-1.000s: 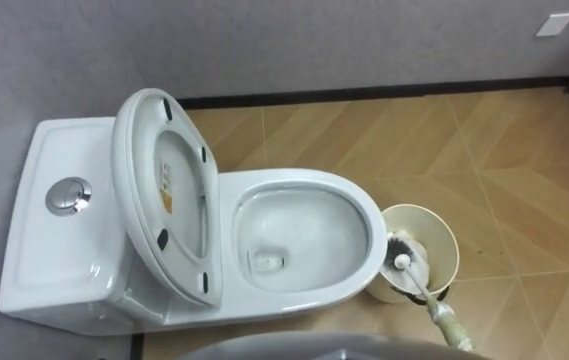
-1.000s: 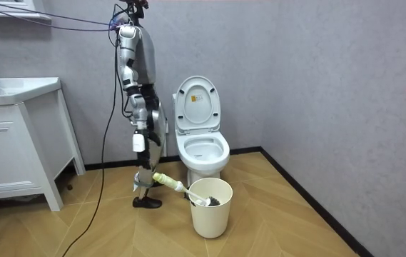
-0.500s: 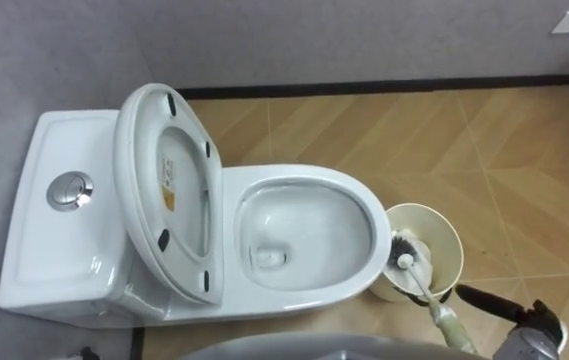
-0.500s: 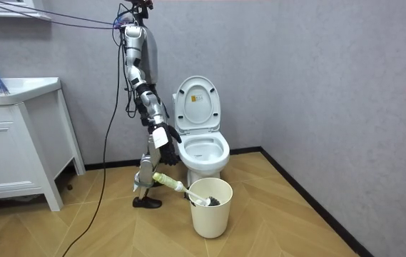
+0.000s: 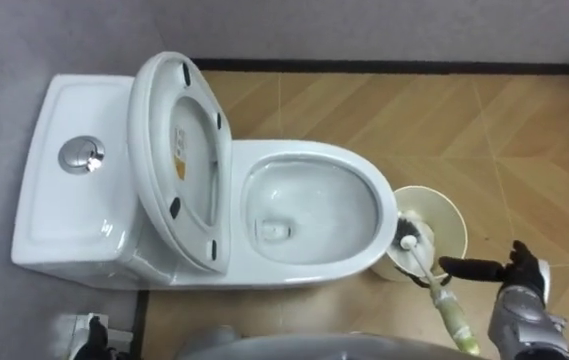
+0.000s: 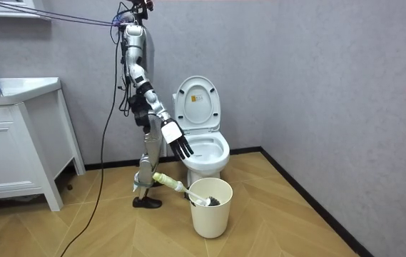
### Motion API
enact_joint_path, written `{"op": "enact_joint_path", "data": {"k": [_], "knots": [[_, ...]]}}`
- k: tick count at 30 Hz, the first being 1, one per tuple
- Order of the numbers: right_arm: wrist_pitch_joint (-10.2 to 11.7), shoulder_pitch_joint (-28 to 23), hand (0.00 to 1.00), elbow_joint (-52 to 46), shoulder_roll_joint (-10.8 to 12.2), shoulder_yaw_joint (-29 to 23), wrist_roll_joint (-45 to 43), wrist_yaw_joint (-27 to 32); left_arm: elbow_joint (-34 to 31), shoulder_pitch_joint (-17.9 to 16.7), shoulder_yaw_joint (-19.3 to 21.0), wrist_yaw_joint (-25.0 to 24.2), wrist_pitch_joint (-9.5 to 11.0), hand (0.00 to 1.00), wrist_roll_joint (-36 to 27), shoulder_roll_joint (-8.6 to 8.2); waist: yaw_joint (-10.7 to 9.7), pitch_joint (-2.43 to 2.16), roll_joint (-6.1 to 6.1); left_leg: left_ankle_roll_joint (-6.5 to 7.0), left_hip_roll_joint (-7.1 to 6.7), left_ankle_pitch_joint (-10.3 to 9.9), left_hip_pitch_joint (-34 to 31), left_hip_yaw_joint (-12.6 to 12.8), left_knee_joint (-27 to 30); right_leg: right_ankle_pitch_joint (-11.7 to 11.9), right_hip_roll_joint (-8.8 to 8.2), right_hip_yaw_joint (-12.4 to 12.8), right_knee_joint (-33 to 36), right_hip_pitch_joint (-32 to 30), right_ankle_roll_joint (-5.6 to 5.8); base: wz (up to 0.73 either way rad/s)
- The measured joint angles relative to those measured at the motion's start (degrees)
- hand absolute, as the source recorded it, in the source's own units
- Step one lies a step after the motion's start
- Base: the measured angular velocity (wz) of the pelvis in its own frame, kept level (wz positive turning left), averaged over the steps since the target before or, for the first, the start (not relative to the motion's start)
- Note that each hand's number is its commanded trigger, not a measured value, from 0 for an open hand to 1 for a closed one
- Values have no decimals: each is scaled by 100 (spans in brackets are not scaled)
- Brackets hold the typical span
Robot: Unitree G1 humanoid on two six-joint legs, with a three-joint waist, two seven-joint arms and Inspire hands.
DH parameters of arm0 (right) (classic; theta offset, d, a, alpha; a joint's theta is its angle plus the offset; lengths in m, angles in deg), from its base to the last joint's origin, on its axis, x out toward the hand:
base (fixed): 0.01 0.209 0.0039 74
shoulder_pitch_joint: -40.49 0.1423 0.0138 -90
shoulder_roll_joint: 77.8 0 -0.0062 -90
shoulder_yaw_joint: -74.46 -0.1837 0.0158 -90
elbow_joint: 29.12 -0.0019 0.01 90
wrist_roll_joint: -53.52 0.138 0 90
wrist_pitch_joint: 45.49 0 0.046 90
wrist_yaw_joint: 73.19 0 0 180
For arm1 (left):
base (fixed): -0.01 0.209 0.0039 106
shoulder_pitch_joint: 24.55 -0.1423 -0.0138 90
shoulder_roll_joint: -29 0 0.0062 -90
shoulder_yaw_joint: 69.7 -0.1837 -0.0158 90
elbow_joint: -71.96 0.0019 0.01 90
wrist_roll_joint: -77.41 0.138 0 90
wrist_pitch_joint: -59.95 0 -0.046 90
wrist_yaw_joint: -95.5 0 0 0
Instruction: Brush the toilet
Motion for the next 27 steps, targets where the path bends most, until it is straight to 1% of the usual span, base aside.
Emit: {"op": "enact_joint_path", "data": {"k": [1, 2, 3, 4, 5, 7, 8, 9, 10, 12, 14, 15, 17, 18, 20, 21, 23, 24, 25, 27], "knots": [[0, 27, 0, 30, -17, 22, 0, 2, 3, 0, -32, 0, 0, 0, -2, 9, 6, 4, 8, 8, 0, -5, -94, -19, 53, 0, -2, -15, 45, -78, 0, 13], [2, 145, 0, 203, -82, 120, -4, 4, 6, 73, -83, 0, 0, 0, -37, 20, 28, 17, 23, 21, 2, -6, -298, -62, 174, -1, -16, -86, 126, -247, -2, 14], [0, 212, 0, 316, -118, 153, -1, 3, 15, 146, -91, 0, 0, 0, -72, 20, 31, 20, 38, 29, 3, -1, -398, -78, 240, -1, -21, -111, 162, -337, -2, 17], [-5, 334, 0, 509, -193, 167, -13, 3, 63, 288, -130, 0, 6, 0, -91, 26, 63, 49, 60, 48, 15, -3, -608, -97, 378, -1, -29, -115, 284, -535, -5, 10], [-2, 471, 0, 687, -267, 177, -33, 3, 67, 419, -208, 0, 28, 0, -91, 50, 116, 63, 84, 67, 23, -1, -833, -118, 514, -7, -48, -128, 444, -766, -15, 8], [-2, 653, 0, 918, -358, 190, -83, 8, 79, 568, -360, 5, 59, 0, -94, 108, 126, 85, 107, 103, 21, 20, -1116, -220, 638, -14, -87, -171, 606, -1031, -22, 12], [-2, 725, 0, 1004, -410, 211, -99, 24, 80, 633, -460, 10, 71, 0, -94, 137, 140, 93, 116, 122, 22, 31, -1283, -227, 724, -19, -106, -170, 703, -1197, -23, 9], [-3, 764, 0, 1054, -436, 246, -91, 28, 87, 656, -520, 14, 72, 0, -107, 158, 156, 94, 111, 136, 19, 39, -1360, -226, 746, -21, -118, -165, 753, -1286, -24, 0], [-5, 830, 0, 1117, -512, 357, -49, 35, 145, 751, -630, 14, 81, 0, -187, 201, 204, 101, 94, 161, 0, 58, -1531, -226, 800, -36, -158, -168, 869, -1487, -27, 0], [-8, 1030, 0, 1337, -676, 404, -18, 81, 159, 1015, -786, 12, 78, 0, -390, 287, 265, 116, 70, 212, -22, 129, -1931, -227, 920, -51, -237, -214, 1046, -1912, -29, 10], [-8, 1193, 0, 1511, -768, 408, -21, 107, 140, 1163, -891, 13, 78, 0, -452, 354, 284, 135, 36, 236, -49, 207, -2146, -226, 948, -56, -294, -232, 1176, -2163, -38, 9], [-9, 1258, 0, 1564, -789, 410, -19, 124, 111, 1194, -928, 13, 78, 0, -469, 375, 285, 137, 30, 241, -57, 218, -2217, -228, 966, -56, -305, -229, 1215, -2244, -38, 5], [-24, 1441, 0, 1615, -879, 600, 32, 217, -48, 1299, -1146, 48, 79, 0, -589, 426, 314, 143, 37, 253, -65, 238, -2517, -238, 1101, -63, -339, -225, 1387, -2555, -51, 0], [-24, 1491, 0, 1637, -892, 639, 31, 233, -94, 1336, -1199, 57, 77, 0, -608, 434, 314, 145, 36, 257, -72, 239, -2588, -238, 1137, -75, -364, -234, 1449, -2635, -60, 0], [-55, 1656, 0, 1757, -925, 791, 50, 307, -296, 1447, -1451, 67, 79, 0, -795, 473, 323, 151, 37, 272, -100, 237, -2907, -255, 1320, -143, -418, -211, 1720, -2975, -61, 7], [-69, 1701, 0, 1756, -929, 845, 56, 323, -371, 1471, -1500, 84, 79, 0, -840, 485, 335, 151, 32, 274, -101, 236, -3000, -254, 1368, -160, -428, -202, 1786, -3085, -67, 4], [-80, 1820, 0, 1787, -967, 848, 60, 323, -711, 1534, -1532, 170, 97, 0, -908, 485, 389, 162, 21, 278, -110, 232, -3404, -250, 1571, -227, -479, -175, 2090, -3517, -99, 2], [-83, 1824, 0, 1792, -980, 852, 61, 323, -751, 1564, -1537, 188, 105, 0, -981, 485, 393, 169, 23, 278, -110, 232, -3487, -250, 1619, -243, -494, -185, 2149, -3604, -110, 7], [-81, 1825, 0, 1791, -1008, 868, 85, 322, -823, 1622, -1559, 248, 104, 0, -1061, 487, 404, 173, 23, 277, -109, 231, -3652, -254, 1710, -283, -519, -194, 2278, -3773, -133, 10], [-89, 1872, 0, 1781, -1103, 1073, 155, 321, -1017, 1642, -1651, 390, 107, 0, -1225, 504, 438, 182, 33, 264, -108, 223, -4001, -267, 1908, -365, -606, -243, 2527, -4113, -202, 10]]}}
